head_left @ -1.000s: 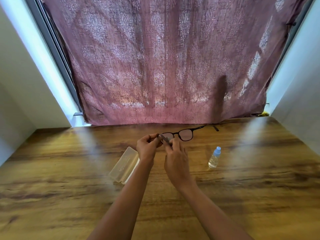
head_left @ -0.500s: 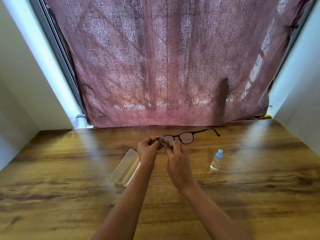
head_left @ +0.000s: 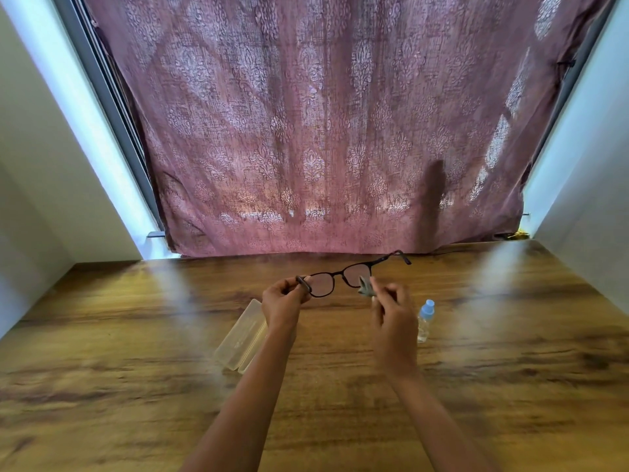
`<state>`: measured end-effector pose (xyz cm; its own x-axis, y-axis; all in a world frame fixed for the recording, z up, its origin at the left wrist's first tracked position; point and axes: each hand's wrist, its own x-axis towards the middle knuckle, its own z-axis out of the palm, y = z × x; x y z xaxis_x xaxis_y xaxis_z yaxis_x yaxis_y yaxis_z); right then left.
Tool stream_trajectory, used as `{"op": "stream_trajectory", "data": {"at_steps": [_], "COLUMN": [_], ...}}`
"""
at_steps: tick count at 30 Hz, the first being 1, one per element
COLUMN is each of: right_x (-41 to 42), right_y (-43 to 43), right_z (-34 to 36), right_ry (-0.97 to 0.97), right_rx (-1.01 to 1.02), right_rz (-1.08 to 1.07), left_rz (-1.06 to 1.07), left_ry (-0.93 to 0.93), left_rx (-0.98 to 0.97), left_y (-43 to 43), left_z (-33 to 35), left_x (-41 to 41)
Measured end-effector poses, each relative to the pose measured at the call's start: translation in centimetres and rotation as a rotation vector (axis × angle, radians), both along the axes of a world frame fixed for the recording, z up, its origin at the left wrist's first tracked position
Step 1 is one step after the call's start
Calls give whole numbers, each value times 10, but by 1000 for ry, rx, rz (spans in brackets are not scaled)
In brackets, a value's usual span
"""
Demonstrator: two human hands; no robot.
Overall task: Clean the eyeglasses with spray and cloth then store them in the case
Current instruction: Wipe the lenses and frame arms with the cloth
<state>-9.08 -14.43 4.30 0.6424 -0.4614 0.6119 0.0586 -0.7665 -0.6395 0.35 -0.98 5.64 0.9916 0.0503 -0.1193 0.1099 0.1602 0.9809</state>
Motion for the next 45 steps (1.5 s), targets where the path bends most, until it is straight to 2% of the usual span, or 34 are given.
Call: {"op": "stream_trajectory", "data": {"at_steps": [4,10,14,20,27,30,35,42,45], "right_x": [-2,7,14,6,7,15,9,13,17], "right_y": [-2,-3,3,15,-1,8,11,-3,8], "right_z": [1,11,12,1,0,7,-4,-1,4], "right_ry": [-44,-32,53,130,203,181,206,185,151], "right_rx": [37,-71,-162,-230,-165,-124,-171,-224,-213], "right_rz": [-15,-1,-32,57,-54,-9,64,-98,-76], "left_rz": [-7,-20,-51,-11,-23,-17,5,-18,-25], "left_ry": [-6,-32,-41,-60,-8,-18,-34,-21,-41], "left_rx": [-24,5,12,45,32,22,32,19,14], "left_y": [1,2,-1,0,-2,-4,-1,-2,-4], "left_z": [3,8,9,5,-1,1,0,0,2], "left_x": [-3,-10,-11,-11,-8,-8,-5,-4,-6]}}
